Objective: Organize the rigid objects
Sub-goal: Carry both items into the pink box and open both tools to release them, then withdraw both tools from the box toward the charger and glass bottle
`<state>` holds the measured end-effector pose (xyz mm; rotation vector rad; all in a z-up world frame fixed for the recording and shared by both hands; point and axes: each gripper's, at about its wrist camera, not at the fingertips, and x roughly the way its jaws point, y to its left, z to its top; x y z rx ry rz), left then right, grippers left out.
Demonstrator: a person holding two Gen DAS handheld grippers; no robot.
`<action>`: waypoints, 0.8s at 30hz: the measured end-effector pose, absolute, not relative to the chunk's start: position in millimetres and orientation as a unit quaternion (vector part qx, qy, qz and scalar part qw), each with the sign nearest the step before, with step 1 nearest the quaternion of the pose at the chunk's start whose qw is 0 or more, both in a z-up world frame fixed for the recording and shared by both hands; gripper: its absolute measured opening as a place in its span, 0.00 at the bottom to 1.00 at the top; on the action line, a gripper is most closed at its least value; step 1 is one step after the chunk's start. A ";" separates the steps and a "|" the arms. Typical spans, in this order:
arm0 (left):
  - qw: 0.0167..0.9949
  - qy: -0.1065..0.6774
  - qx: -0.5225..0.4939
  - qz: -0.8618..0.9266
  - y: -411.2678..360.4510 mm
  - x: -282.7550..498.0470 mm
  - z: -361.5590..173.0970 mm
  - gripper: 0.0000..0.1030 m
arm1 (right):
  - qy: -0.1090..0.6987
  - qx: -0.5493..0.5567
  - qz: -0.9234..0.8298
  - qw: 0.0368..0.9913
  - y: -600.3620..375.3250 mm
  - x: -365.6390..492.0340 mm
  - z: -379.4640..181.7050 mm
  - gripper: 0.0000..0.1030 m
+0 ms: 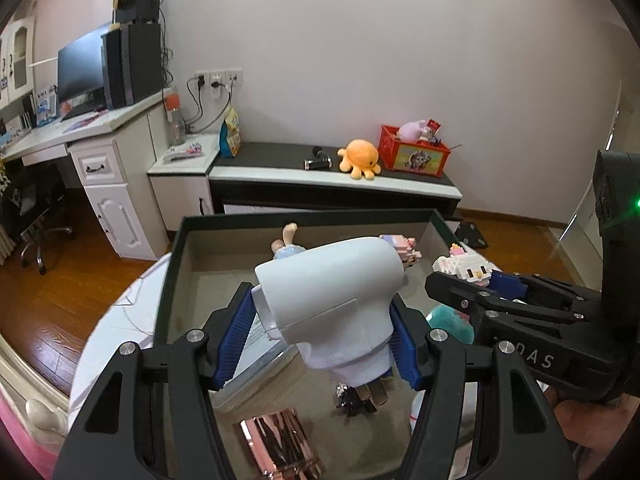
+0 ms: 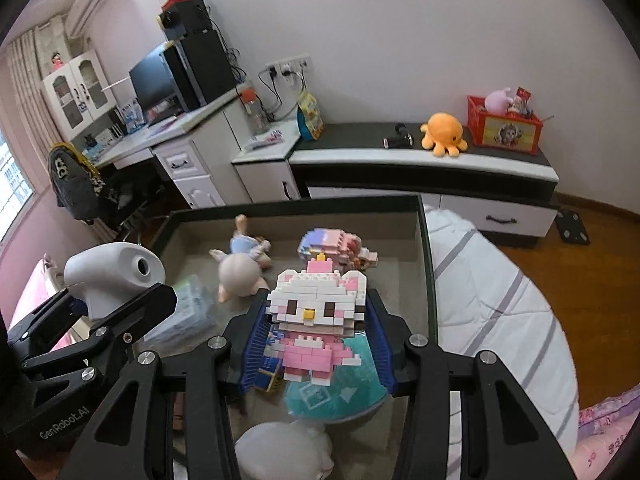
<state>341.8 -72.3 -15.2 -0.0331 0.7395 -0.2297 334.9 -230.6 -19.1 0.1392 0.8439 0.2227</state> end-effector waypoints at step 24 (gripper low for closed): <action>0.950 0.297 -0.040 -0.087 -35.7 283.8 20.1 1.00 | 0.369 0.119 0.077 0.919 -242.2 296.9 2.5 1.00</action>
